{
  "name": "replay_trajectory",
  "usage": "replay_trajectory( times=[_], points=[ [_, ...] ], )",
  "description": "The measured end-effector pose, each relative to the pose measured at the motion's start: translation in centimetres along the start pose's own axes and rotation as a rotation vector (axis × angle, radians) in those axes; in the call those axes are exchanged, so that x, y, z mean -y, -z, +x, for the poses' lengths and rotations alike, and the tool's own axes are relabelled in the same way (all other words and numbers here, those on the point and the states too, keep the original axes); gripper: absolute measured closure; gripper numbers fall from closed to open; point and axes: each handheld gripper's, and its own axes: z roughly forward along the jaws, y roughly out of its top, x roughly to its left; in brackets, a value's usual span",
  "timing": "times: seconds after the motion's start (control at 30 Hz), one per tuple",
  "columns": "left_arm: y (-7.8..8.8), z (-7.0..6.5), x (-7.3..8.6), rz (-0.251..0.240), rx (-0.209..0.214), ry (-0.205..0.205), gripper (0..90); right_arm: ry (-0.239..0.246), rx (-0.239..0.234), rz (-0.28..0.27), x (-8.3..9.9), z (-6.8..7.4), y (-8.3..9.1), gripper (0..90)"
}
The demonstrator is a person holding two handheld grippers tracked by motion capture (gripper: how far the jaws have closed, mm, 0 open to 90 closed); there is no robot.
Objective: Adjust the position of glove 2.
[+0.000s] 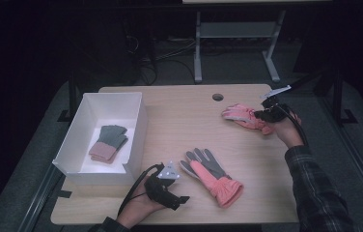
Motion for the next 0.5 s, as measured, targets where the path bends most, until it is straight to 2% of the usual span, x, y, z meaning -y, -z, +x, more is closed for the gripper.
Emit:
replay_trajectory(
  times=[0.13,0.2,0.23,0.4,0.47,0.5],
  points=[
    [-0.1,0.0,0.0,-0.002,0.007,0.004,15.4,-0.034,0.006,0.001,0.2,-1.4,-1.6,90.0],
    [-0.1,0.0,0.0,-0.003,0.01,0.005,15.4,-0.039,0.015,0.008,0.3,-1.6,-2.1,90.0],
    [-0.1,0.1,0.0,-0.003,0.012,0.006,15.4,-0.051,0.026,0.017,0.6,-2.0,-2.9,90.0],
    [-0.1,0.0,-0.1,0.002,0.016,0.007,15.4,-0.057,0.043,-0.003,0.7,-2.4,-3.5,90.0],
    [-0.2,0.0,-0.1,0.003,0.02,0.01,15.4,-0.063,0.029,0.017,0.8,-2.4,-3.9,90.0],
    [-0.2,-0.1,0.0,0.007,0.022,0.004,15.4,-0.058,0.007,0.054,1.1,-2.2,-4.3,90.0]
  ],
)
